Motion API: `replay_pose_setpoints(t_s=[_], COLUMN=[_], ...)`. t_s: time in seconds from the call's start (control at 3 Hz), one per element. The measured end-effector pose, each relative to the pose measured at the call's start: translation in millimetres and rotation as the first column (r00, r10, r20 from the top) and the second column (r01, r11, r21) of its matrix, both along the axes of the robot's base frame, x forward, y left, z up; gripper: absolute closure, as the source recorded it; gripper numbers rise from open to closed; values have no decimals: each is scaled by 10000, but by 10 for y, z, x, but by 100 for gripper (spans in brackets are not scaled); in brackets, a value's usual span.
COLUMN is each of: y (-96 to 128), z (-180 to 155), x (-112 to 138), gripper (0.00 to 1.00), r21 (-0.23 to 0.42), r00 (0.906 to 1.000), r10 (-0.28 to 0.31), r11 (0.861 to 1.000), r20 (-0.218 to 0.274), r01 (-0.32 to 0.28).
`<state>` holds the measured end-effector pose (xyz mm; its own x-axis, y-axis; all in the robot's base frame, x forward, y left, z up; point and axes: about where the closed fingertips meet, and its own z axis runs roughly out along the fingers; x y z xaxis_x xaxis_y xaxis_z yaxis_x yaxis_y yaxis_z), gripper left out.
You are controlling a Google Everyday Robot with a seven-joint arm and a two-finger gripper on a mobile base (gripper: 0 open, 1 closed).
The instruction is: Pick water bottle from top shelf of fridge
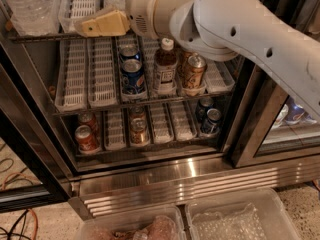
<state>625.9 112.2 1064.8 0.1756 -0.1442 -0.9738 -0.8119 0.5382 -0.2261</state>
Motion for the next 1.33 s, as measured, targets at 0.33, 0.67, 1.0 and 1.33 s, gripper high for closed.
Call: replay_pose_setpoints(t_s=[0.33,0.67,1.0,1.33], y=[-18,-13,-16,-21], z=[-65,-122,-136,-99], x=[1,1,2,3], gripper=[19,42,65,88], r21=[-138,-313,-341,-341], r00=[9998,9994,9994,9994], r10=[129,238,232,232], r11=[9998,9992,9991,9991], r20=[-143,-246,-270,-270], r01=[-131,-246,-242,-241])
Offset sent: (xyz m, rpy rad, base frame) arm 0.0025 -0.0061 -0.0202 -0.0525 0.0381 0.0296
